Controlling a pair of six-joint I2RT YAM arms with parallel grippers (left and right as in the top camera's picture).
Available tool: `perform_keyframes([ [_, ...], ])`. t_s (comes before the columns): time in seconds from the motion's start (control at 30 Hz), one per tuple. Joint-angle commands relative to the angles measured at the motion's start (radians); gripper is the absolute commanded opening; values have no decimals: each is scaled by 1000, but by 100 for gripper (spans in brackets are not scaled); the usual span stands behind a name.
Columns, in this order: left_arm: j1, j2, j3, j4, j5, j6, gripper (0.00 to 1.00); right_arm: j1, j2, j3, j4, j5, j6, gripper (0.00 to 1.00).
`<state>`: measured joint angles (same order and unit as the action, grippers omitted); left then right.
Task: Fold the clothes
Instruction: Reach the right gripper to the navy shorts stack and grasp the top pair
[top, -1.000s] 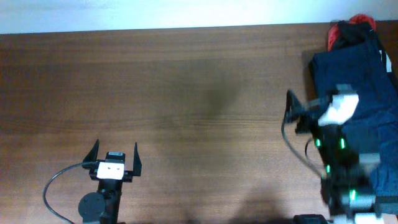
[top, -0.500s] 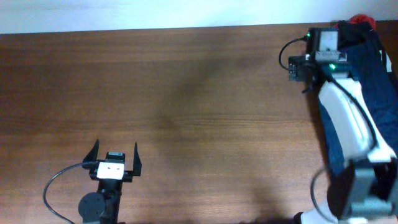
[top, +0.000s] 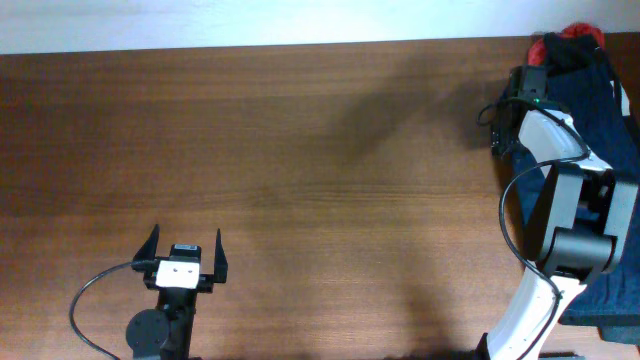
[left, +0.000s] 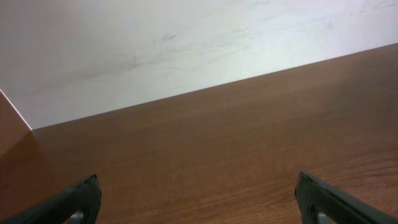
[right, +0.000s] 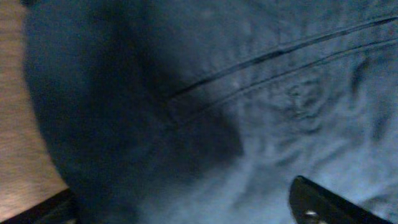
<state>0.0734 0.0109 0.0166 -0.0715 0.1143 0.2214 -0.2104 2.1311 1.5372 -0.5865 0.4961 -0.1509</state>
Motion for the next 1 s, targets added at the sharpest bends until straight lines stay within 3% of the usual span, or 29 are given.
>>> perform_keyframes([
  [0.0,3,-5,-7,-1,-7,12,99,-8,6,23,15,-121,1,80],
  [0.13,3,-5,-7,-1,-7,12,99,-9,10,23,32,-123,1,53],
  [0.2,3,-5,-7,0,-7,12,99,-14,10,23,37,-123,1,29],
  [0.33,3,-5,-7,0,-7,12,99,-39,9,24,37,-123,12,4],
  [0.6,3,-5,-7,0,-7,12,99,-53,-50,182,-119,-221,81,4],
  [0.87,3,-5,-7,-1,-7,12,99,-53,-175,199,-159,-224,105,4],
  [0.97,3,-5,-7,0,-7,12,99,-51,-240,199,-159,-363,115,4],
])
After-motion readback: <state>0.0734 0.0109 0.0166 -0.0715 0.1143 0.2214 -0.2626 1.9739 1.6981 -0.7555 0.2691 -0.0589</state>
